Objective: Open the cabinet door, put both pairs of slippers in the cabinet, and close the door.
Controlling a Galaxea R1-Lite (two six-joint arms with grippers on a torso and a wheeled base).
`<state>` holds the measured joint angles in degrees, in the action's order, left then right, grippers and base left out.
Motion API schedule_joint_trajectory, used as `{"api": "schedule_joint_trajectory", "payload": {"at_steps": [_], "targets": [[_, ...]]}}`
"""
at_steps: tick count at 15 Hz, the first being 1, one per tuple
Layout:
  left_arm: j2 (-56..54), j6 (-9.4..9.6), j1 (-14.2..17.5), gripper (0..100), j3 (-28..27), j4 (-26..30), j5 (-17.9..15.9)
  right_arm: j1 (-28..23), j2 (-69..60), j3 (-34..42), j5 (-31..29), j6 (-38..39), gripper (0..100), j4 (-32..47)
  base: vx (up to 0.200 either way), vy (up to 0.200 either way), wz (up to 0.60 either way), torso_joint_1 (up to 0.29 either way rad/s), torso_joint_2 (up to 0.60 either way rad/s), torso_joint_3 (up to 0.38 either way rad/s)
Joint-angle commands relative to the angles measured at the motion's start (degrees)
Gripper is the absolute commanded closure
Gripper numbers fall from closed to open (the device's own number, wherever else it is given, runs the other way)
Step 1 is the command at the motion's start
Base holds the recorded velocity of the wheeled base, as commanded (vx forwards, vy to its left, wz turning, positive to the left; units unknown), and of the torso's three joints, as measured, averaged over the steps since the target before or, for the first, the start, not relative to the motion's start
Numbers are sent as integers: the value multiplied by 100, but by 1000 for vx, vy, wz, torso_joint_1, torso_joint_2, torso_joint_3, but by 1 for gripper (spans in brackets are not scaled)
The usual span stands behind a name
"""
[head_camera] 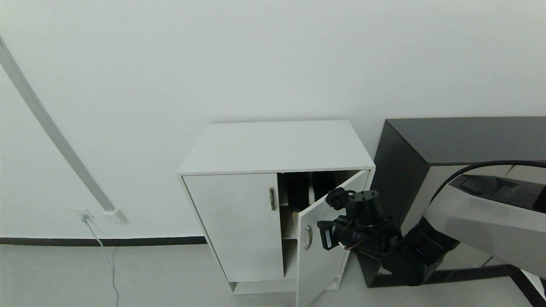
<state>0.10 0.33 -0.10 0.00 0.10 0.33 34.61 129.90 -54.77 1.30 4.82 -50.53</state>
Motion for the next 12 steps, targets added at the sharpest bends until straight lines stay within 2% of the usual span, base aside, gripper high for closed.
{"api": "schedule_joint_trajectory", "payload": {"at_steps": [1,12], "targets": [[-1,2,1,100,0,-1,2,-68,211,-332,1,2,100,122,0,0,0,0,0,0],[-1,2,1,100,0,-1,2,-244,694,-1405,-7,2,100,571,0,0,0,0,0,0]]}}
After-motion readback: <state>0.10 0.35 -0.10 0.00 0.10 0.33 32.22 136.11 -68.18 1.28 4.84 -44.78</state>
